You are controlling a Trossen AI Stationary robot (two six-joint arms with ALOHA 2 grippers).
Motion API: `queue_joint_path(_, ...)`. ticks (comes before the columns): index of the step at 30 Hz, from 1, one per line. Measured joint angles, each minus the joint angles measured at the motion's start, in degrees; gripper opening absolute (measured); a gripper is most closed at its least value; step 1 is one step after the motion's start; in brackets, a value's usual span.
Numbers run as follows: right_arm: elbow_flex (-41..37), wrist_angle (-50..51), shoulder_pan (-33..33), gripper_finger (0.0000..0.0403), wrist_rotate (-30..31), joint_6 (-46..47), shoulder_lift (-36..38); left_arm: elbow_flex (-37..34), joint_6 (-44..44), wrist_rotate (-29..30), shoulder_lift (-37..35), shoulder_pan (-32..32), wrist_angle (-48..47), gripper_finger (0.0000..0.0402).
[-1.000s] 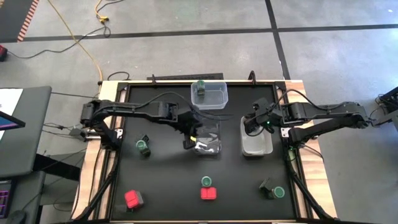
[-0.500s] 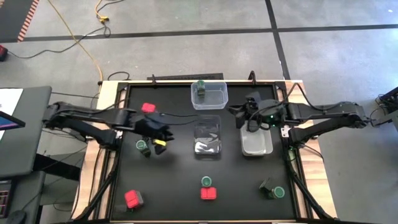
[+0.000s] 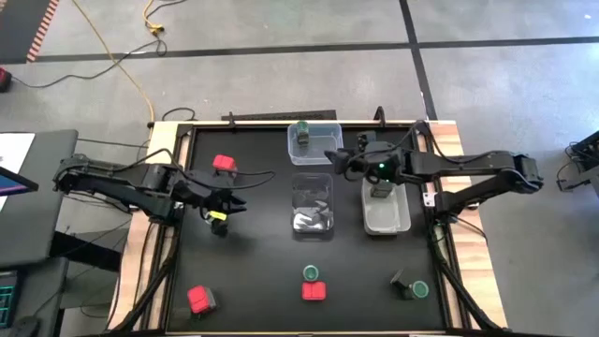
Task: Sort spices by type
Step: Put the green seasoning bottle into the transparent bin
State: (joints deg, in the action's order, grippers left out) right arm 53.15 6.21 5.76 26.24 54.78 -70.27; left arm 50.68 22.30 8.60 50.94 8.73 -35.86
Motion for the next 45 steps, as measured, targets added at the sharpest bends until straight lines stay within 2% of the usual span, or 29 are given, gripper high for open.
queue_joint_path(6,-0.02,-8.97,1.87,0.0342,-6.77,1.83,-3.1,0.0,-0.17,-0.64,0.06,0.18,-1.25,0.0075)
queue_joint_path(9,0.14,-14.71,2.13,0.0341,-9.46,-4.7,-3.23,0.0,-1.51,-0.67,0.04,0.69,-2.16,0.0075)
queue_joint_path(12,3.22,-14.74,0.75,0.0341,-9.56,-13.85,-3.25,0.0,-2.33,-0.69,0.04,1.25,-2.73,0.0075)
queue_joint_path(16,11.56,-3.93,-1.85,0.0341,-8.1,-23.09,-3.3,0.0,-3.21,-0.69,0.04,1.64,-4.21,0.0075)
queue_joint_path(20,22.33,18.49,-5.14,0.0341,-4.08,-24.43,-4.57,0.0,-3.21,-0.67,0.04,1.66,-6.79,0.0075)
queue_joint_path(23,29.85,34.85,-7.93,0.0341,-3.81,-18.51,-5.87,0.0,-3.16,-0.67,0.06,1.66,-9.02,0.0075)
queue_joint_path(26,35.03,50.69,-11.11,0.034,-3.94,-7.83,-6.96,0.0,-2.97,-0.67,0.04,1.66,-10.39,0.0075)
queue_joint_path(29,36.18,63.18,-15.08,0.034,-7.08,1.9,-6.82,0.0,-3.39,-0.65,0.04,1.7,-10.75,0.0075)
queue_joint_path(32,36.2,70.79,-20.34,0.034,-9.49,11.3,-6.48,0.0,-4.54,-0.65,0.04,1.7,-10.79,0.0075)
queue_joint_path(39,35.06,75.46,-35.19,0.034,-9.73,35.51,-6.65,0.0,-4.25,-0.66,0.04,1.7,-10.77,0.0075)
queue_joint_path(42,32.99,76.04,-40.73,0.034,-10.69,38.77,-6.66,0.0,-4.21,-0.65,0.04,1.7,-10.74,0.0075)
queue_joint_path(45,31.39,77.85,-45.3,0.0336,-14.59,39.59,-6.7,0.0,-4.17,-0.65,0.04,1.7,-10.75,0.0075)
